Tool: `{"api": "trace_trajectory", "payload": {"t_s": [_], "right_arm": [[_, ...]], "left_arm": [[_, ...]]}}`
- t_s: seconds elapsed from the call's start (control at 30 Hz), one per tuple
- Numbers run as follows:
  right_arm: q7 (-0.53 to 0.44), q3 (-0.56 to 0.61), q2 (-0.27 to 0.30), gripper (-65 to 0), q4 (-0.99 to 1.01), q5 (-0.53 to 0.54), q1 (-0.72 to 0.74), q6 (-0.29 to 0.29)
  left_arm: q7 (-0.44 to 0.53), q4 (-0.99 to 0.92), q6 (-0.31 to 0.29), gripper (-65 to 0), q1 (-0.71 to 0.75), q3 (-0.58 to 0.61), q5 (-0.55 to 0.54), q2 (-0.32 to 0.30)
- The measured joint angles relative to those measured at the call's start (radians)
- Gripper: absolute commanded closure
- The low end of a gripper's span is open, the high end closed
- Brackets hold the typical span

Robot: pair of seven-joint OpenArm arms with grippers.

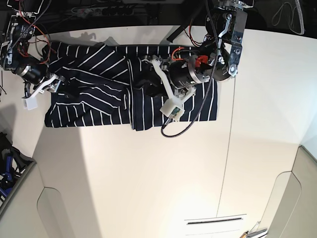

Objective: Fold the T-shirt properly
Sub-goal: 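Lift the strip end with the left gripper and fold it toward the right gripper, then drag the folded shirt toward the right arm's base with the right gripper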

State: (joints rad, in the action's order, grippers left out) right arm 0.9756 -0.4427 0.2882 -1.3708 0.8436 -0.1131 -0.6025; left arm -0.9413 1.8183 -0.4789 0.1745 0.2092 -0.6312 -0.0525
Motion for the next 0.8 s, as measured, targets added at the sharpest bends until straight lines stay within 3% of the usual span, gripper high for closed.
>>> {"api": "trace_trajectory", "payload": {"t_s": [0.1, 0.13, 0.2, 0.3, 0.37, 0.5, 0.8], "right_arm": [[-0.003, 0.014, 0.000, -42.1, -0.002, -0.001, 0.000, -0.001], [-0.003, 0.014, 0.000, -38.7, -0.002, -0.001, 0.000, 0.000], [0.001, 0.015, 0.002, -24.9, -0.003, -0.014, 0.000, 0.002], [0.012, 0.016, 0.002, 0.0, -0.006, -0.053, -0.004, 0.006], [0.011, 0.016, 0.003, 0.0, -0.006, -0.060, -0.005, 0.003], [0.019, 0.008, 0.027, 0.0, -0.006, -0.064, -0.003, 0.001], [0.052, -0.066, 0.196, 0.0, -0.006, -0.095, -0.006, 0.008]], "left_arm": [[0.000, 0.000, 0.000, -33.1, 0.000, 0.000, 0.027, 0.000], [0.000, 0.000, 0.000, -33.0, 0.000, 0.000, 0.035, 0.000], [0.000, 0.000, 0.000, -32.0, 0.000, 0.000, 0.037, 0.000], [0.000, 0.000, 0.000, -23.9, 0.000, 0.000, 0.037, 0.000], [-0.002, 0.006, -0.016, -20.0, 0.000, 0.000, 0.039, 0.000], [-0.042, 0.060, -0.027, -19.5, 0.000, 0.000, 0.036, 0.000], [-0.053, 0.102, -0.031, -19.5, 0.001, -0.001, 0.037, -0.050]]}}
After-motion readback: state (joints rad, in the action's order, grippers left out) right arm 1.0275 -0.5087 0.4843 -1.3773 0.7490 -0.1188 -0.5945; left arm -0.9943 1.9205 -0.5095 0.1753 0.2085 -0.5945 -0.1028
